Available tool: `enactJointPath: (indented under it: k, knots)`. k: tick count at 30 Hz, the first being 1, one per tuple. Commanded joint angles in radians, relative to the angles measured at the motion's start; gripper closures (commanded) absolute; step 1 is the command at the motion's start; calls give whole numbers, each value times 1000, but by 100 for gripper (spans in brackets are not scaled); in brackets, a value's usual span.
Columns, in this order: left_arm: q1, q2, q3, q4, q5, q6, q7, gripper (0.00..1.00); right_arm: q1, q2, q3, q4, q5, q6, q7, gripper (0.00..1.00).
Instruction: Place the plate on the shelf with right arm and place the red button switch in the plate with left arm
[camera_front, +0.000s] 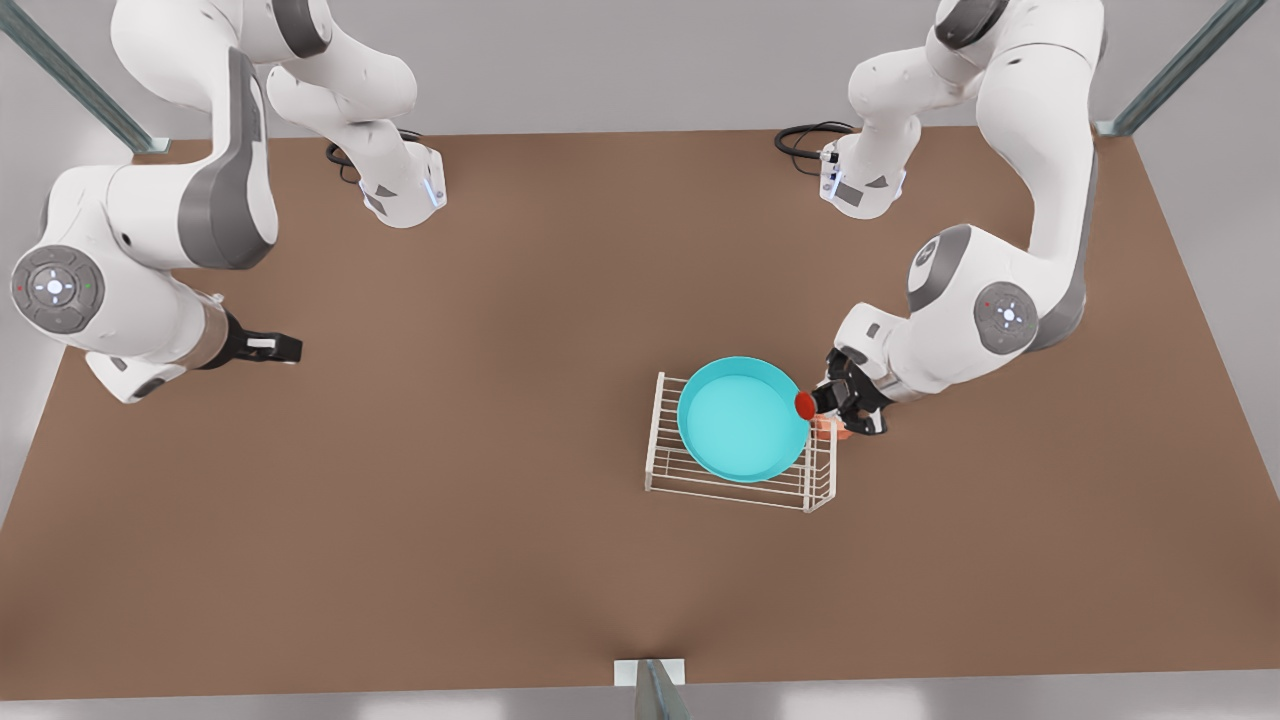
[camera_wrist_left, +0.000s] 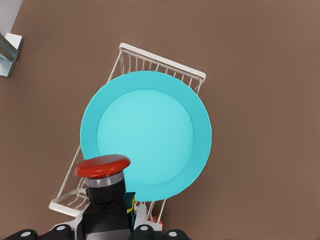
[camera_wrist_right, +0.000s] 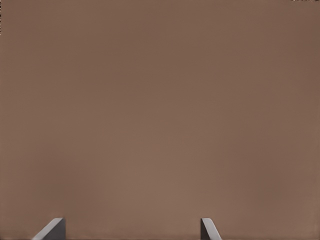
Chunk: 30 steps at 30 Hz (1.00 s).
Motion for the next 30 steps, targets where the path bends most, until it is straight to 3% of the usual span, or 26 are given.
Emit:
enactJointPath:
  k: [1,6,12,13,14,17,19,22,24,26,30]
  knots:
    - [-42,29,1,11,20,-4,-649,57,4,4,2,0,6,3,-130,0]
    - [-157,144,2,78,113,43,-795,57,-2,11,5,2,90,26,-133,0]
    - [-174,156,4,77,141,51,-814,56,-83,9,8,2,185,13,-136,0]
    - [-174,158,4,77,141,52,-815,15,-81,9,11,2,184,13,-135,0]
    - [-174,158,4,75,142,60,-818,0,-81,9,11,2,182,13,-135,0]
    - [-161,147,21,80,149,60,-817,0,-80,9,14,2,182,13,-135,0]
    - [-108,110,121,110,155,43,-815,0,-80,9,14,2,182,13,-135,0]
    - [144,26,114,118,153,-96,-815,0,-78,9,14,2,182,13,-135,0]
    - [233,10,113,101,146,-107,-739,0,-78,9,15,2,184,13,-135,0]
    - [290,-60,116,-23,110,-109,-720,0,-77,9,15,2,185,13,-135,0]
    - [259,-68,110,-65,110,-112,-734,0,-78,9,15,2,185,15,-135,0]
